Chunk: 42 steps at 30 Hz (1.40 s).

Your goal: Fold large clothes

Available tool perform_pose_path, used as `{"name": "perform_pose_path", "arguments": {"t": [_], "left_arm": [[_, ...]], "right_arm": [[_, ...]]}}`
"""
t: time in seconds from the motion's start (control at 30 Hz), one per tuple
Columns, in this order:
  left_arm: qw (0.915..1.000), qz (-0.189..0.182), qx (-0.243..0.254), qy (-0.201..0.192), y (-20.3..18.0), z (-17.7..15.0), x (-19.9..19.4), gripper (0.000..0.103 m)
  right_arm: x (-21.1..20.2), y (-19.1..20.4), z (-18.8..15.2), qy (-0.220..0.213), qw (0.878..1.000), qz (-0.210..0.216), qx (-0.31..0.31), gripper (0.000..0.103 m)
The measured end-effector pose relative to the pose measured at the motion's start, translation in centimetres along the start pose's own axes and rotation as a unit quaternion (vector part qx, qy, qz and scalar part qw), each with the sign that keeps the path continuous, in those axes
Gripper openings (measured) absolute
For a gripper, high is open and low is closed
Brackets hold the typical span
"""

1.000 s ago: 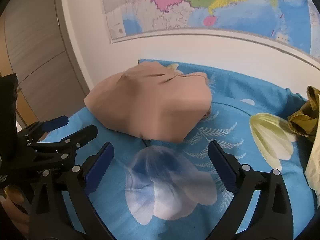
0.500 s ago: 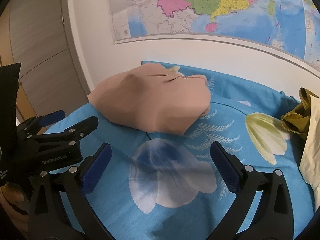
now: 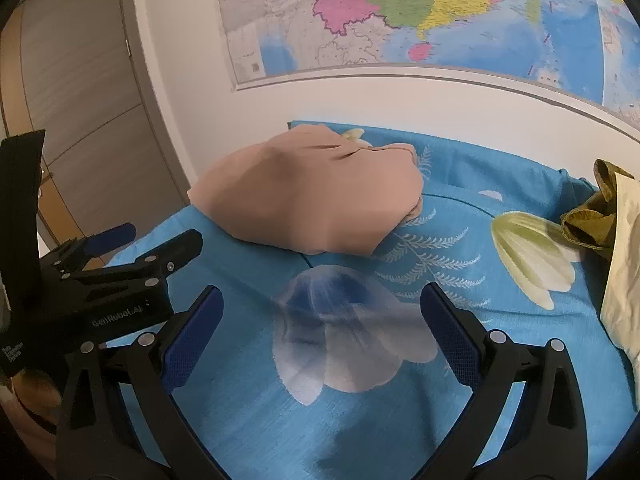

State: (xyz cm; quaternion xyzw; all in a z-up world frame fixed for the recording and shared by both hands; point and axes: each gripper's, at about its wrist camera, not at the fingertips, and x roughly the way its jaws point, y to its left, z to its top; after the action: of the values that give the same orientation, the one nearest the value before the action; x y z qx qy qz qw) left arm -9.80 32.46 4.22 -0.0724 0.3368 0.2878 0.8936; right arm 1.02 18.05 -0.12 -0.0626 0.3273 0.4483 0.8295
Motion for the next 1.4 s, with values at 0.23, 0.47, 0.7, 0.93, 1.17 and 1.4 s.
{"name": "perform_pose_path", "arguments": {"t": [0.23, 0.47, 0.7, 0.93, 1.17, 1.4], "left_arm": [[1.0, -0.004, -0.003, 0.004, 0.1, -0.1, -0.2, 0.096], [1.0, -0.001, -0.003, 0.005, 0.1, -0.3, -0.5, 0.096], [1.0, 0.0, -0.004, 0.004, 0.2, -0.4, -0.5, 0.096], [1.0, -0.001, -0.003, 0.007, 0.2, -0.5, -0.5, 0.096], [1.0, 0.0, -0.001, 0.008, 0.5, -0.6, -0.3, 0.096], [1.0, -0.001, 0.0, 0.009, 0.6, -0.8, -0.4, 0.096]], "right_arm": [[-0.3, 0.4, -0.3, -0.001, 1.0, -0.003, -0.003, 0.097], [-0.8, 0.3, -0.5, -0.017, 1.0, -0.003, -0.008, 0.097], [-1.1, 0.4, -0.5, -0.027, 1.0, 0.007, -0.013, 0.097], [-1.0, 0.4, -0.6, -0.018, 1.0, 0.009, -0.008, 0.097], [-1.2, 0.1, -0.6, -0.022, 1.0, 0.01, 0.006, 0.097], [-1.0, 0.3, -0.8, -0.016, 1.0, 0.012, 0.005, 0.097]]}}
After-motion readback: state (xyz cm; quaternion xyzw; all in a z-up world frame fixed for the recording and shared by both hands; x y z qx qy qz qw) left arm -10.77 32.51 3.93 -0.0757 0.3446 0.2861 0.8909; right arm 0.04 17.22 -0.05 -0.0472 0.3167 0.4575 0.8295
